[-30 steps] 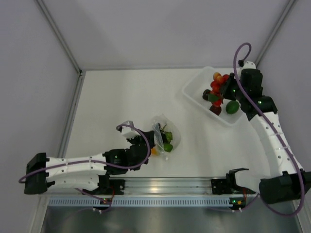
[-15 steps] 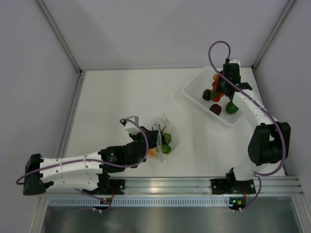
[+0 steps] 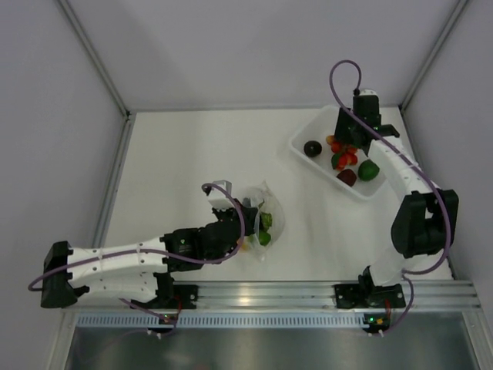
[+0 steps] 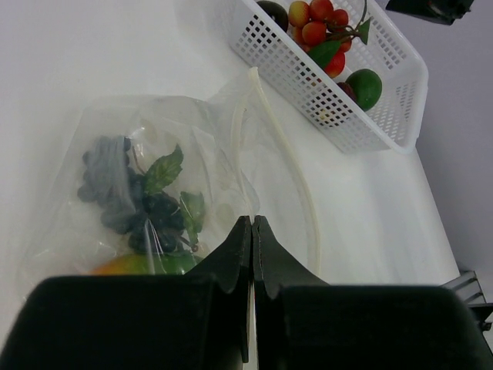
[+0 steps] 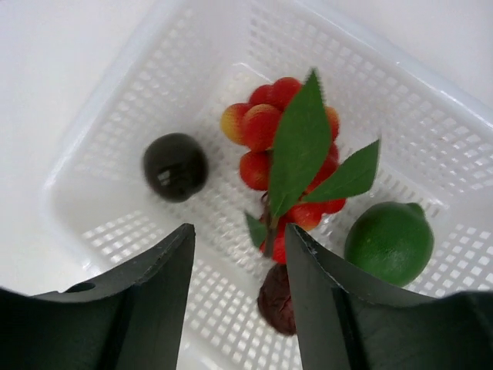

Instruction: Open the zip-top bag and remove the fake food

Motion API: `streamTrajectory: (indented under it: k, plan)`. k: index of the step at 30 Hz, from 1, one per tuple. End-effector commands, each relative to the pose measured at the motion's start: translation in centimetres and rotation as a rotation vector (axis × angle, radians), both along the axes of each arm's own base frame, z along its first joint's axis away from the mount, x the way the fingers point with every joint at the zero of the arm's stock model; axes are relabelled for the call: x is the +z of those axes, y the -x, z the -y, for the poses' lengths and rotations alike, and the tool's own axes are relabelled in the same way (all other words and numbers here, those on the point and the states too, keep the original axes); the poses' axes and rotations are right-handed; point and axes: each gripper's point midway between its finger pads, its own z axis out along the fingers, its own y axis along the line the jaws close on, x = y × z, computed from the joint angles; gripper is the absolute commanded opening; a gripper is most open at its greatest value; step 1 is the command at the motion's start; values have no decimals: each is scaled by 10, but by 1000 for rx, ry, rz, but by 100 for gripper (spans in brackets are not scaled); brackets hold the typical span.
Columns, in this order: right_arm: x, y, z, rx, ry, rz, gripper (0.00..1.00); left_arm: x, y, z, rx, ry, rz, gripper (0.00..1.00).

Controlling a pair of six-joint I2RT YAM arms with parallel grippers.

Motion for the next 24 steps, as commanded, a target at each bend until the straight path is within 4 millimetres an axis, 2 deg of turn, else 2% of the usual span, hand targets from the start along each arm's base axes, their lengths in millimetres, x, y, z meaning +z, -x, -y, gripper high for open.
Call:
streamTrajectory:
  k: [1, 3, 4, 6, 7, 9, 10, 12, 13, 16, 19, 24]
  plan:
    - [82, 34, -26, 112, -132, 180, 50, 22, -2, 9, -17, 30, 19, 0]
    - [91, 52, -40, 150, -178, 209, 46, 23, -2, 11, -16, 35, 19, 0]
    - [97, 74, -61, 238, -227, 224, 39, 25, -3, 12, -13, 39, 19, 0]
    - [103, 94, -79, 301, -286, 248, 36, 27, -3, 13, -13, 46, 17, 0]
    - [104, 114, -95, 363, -318, 254, 32, 30, -3, 14, -12, 55, 17, 0]
    - [99, 134, -114, 424, -354, 257, 31, 31, -4, 15, -10, 63, 14, 0]
    - [108, 154, -134, 505, -385, 282, 31, 33, -3, 16, -14, 69, 12, 0]
    - [106, 178, -165, 615, -452, 302, 29, 36, -2, 18, -22, 79, 9, 0]
    - [114, 193, -175, 674, -495, 326, 29, 37, -1, 20, -29, 88, 7, 0]
    - [108, 220, -199, 740, -568, 313, 24, 41, -1, 23, -35, 101, 2, 0]
    - [93, 235, -218, 736, -559, 285, 23, 45, -1, 28, -39, 120, -5, 0]
    - [62, 246, -243, 718, -491, 244, 21, 49, 0, 33, -39, 161, -18, 0]
